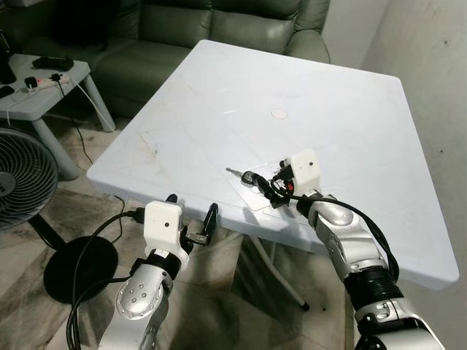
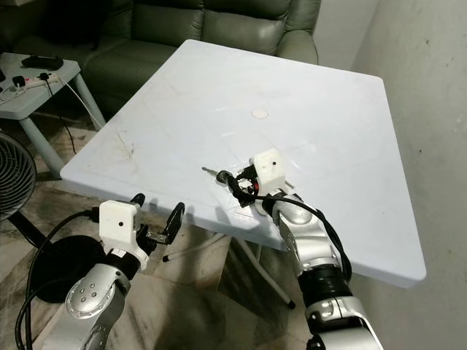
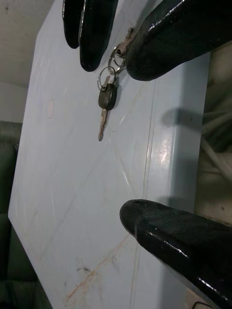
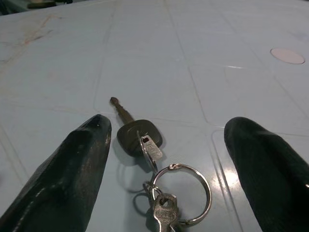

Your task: Hang keys on a hook

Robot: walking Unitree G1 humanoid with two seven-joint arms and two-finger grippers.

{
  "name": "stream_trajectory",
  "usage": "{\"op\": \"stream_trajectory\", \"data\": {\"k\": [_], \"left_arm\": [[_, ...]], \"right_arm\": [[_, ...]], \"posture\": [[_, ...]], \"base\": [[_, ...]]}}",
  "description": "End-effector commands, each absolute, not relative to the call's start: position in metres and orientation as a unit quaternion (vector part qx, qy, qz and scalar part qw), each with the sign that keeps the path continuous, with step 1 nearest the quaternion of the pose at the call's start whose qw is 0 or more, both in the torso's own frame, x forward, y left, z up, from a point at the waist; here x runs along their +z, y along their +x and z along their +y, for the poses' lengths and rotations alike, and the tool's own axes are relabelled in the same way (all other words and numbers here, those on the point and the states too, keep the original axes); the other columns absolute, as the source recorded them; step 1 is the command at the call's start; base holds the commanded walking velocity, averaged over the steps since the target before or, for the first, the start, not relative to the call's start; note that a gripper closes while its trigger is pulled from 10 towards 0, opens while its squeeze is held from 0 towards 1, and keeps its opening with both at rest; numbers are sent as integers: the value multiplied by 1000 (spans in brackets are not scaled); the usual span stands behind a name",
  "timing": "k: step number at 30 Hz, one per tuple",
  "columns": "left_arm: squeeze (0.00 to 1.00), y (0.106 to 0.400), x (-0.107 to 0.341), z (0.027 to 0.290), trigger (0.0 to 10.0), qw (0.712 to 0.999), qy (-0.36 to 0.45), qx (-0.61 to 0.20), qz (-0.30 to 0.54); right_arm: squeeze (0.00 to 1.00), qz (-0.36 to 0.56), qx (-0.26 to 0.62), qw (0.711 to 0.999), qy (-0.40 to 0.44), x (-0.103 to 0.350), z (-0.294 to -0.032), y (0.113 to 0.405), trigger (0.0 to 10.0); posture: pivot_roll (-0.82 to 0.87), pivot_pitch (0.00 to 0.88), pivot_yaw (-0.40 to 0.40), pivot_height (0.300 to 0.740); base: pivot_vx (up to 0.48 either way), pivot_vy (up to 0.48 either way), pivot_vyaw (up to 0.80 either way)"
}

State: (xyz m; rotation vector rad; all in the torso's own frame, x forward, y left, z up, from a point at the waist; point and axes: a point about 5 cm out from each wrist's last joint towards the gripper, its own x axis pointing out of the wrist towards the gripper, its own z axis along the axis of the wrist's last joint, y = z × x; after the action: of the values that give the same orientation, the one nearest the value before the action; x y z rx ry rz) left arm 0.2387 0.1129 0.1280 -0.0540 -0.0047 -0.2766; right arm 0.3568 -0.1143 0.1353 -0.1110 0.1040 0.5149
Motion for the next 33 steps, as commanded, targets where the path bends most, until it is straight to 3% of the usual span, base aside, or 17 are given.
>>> {"op": "stream_trajectory", "data": {"k": [1, 8, 9, 10, 11, 12, 13, 16, 18, 20, 21, 27, 30, 32, 33], "left_arm": [[0, 234, 129, 114, 10000, 991, -21, -133, 4], [0, 231, 128, 114, 10000, 991, -21, -131, 9], [0, 231, 128, 114, 10000, 991, -21, -131, 10], [0, 230, 128, 114, 10000, 991, -21, -131, 10], [0, 230, 128, 114, 10000, 991, -21, -131, 11], [0, 230, 128, 114, 10000, 991, -21, -130, 12], [0, 230, 128, 114, 10000, 991, -21, -130, 13], [0, 230, 128, 114, 10000, 991, -21, -128, 15], [0, 230, 128, 113, 10000, 991, -21, -128, 16], [0, 229, 128, 113, 10000, 991, -21, -128, 16], [0, 229, 128, 113, 10000, 991, -21, -128, 16], [0, 229, 128, 113, 10000, 991, -21, -127, 18], [0, 229, 129, 112, 10000, 992, -20, -126, 18], [0, 229, 129, 113, 10000, 992, -21, -126, 18], [0, 229, 128, 113, 10000, 992, -21, -126, 19]], "right_arm": [[0, 48, 259, 963, -57, 137, -111, 361, 10000], [0, 57, 255, 964, -49, 137, -106, 364, 9686], [0, 56, 252, 965, -49, 137, -106, 365, 6196], [0, 58, 250, 965, -49, 136, -106, 365, 4392], [0, 59, 249, 965, -49, 136, -105, 365, 4157], [0, 58, 248, 966, -49, 135, -105, 365, 1569], [0, 59, 247, 966, -48, 134, -105, 366, 0], [0, 57, 248, 966, -49, 134, -104, 365, 0], [0, 56, 248, 966, -48, 134, -104, 366, 863], [0, 57, 247, 966, -47, 134, -104, 366, 863], [0, 51, 248, 967, -41, 135, -104, 366, 0], [0, 42, 250, 966, -44, 137, -105, 367, 0], [0, 40, 251, 966, -44, 138, -106, 367, 745], [0, 41, 254, 965, -43, 138, -106, 368, 2902], [0, 47, 263, 963, -37, 137, -105, 367, 4863]], "posture": [[125, 154, -58, 740], [131, 163, -61, 740], [131, 163, -61, 740], [131, 163, -61, 740], [132, 166, -62, 740], [132, 167, -62, 740], [132, 171, -63, 740], [132, 171, -63, 740], [131, 173, -64, 740], [131, 173, -64, 740], [131, 173, -64, 740], [132, 174, -64, 740], [132, 174, -64, 740], [133, 177, -65, 740], [133, 177, -64, 740]], "base": [[0, 0, 0], [0, 0, 0], [0, 0, 0], [0, 0, 0], [0, 0, 0], [0, 0, 0], [0, 0, 0], [0, 0, 0], [0, 0, 0], [0, 0, 0], [0, 0, 0], [0, 0, 0], [0, 0, 0], [0, 0, 0], [0, 0, 0]]}}
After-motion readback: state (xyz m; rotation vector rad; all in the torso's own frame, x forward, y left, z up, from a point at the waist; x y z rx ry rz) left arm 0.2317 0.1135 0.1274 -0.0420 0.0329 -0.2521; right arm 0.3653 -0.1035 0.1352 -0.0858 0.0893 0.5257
